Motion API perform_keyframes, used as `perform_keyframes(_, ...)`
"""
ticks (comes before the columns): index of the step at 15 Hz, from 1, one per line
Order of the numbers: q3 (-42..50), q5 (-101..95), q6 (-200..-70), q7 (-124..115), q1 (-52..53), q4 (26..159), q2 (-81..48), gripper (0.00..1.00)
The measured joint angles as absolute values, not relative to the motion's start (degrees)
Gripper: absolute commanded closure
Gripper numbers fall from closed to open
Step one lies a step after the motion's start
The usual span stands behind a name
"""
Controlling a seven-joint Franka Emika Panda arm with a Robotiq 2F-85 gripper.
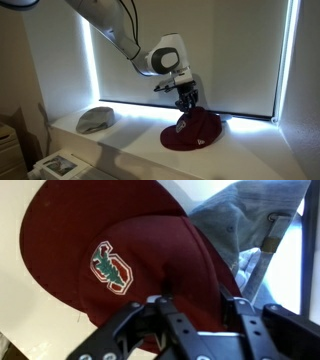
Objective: Move the maroon cap to the left on the gray cup
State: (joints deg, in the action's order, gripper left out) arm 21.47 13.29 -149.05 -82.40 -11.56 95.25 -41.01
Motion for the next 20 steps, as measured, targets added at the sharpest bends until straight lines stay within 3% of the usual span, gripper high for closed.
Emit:
perform_keyframes(3, 21.1, 14.1, -149.0, -82.5, -12.4, 94.8, -40.9, 0.99)
perform_keyframes(10, 14.4, 23.9, -155.1, -74.2, -18.7, 96.7, -35.3, 0.98)
perform_keyframes(15, 4.2, 37.3, -163.0, -54.6, -24.9, 107.6, -19.8, 0.99)
perform_keyframes(20, -5.6, 55.4, -161.6, -31.9, -30.3, 115.3, -2.6, 0.99)
